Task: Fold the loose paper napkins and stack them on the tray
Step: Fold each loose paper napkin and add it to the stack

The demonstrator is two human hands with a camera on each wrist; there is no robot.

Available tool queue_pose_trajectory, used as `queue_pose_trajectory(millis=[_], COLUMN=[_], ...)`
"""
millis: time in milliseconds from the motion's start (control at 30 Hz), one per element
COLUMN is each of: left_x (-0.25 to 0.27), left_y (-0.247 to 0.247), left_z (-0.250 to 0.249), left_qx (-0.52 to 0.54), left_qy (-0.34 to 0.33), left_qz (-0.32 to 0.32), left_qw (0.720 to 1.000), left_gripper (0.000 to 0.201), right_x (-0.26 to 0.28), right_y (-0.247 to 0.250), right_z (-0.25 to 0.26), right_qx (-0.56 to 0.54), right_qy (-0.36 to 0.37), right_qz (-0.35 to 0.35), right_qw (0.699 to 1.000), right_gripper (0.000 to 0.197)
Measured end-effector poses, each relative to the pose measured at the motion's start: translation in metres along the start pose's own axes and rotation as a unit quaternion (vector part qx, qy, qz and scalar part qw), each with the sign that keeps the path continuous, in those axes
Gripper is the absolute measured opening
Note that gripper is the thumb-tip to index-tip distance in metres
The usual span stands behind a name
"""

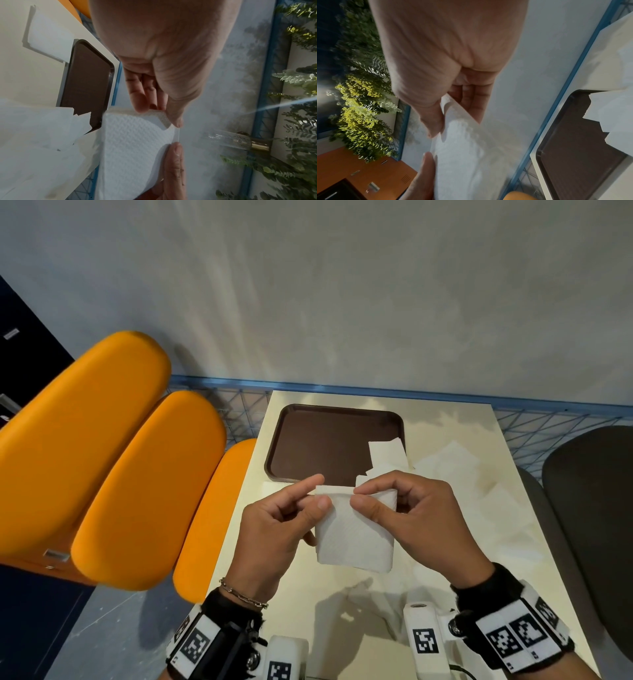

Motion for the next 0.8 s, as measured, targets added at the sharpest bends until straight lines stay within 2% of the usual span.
queue_pose_trajectory(millis=[200, 367, 600, 800], left_x=[0.004, 0.009, 0.016, 0.018], left_y=[-0.002, -0.005, -0.004, -0.001], left_z=[0.005, 0.004, 0.005, 0.008], left_qx=[-0.019, -0.021, -0.037, -0.036], left_qy=[-0.008, -0.01, -0.012, -0.017], left_qz=[0.002, 0.007, 0.007, -0.003], left_qw=[1.0, 1.0, 0.999, 0.999], left_gripper=[0.025, 0.025, 0.024, 0.023], right_x=[0.007, 0.01, 0.014, 0.016], right_y=[0.001, 0.001, -0.003, -0.007], right_z=[0.0, 0.001, 0.001, -0.001], right_qx=[-0.005, 0.002, -0.002, -0.004], right_qy=[-0.009, -0.007, -0.006, -0.006], right_qz=[0.0, 0.0, -0.003, -0.001], right_qw=[1.0, 1.0, 1.0, 1.0], right_gripper=[0.013, 0.008, 0.021, 0.022])
Point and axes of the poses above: each hand's wrist, its own x-axis away from the middle knuckle, its own y-axis out of the back of the hand, z = x × y, the point moved 1 cm from there along -x, towards the middle knuckle, and after that the axes turned 14 degrees about y, right-handed, at the moved point
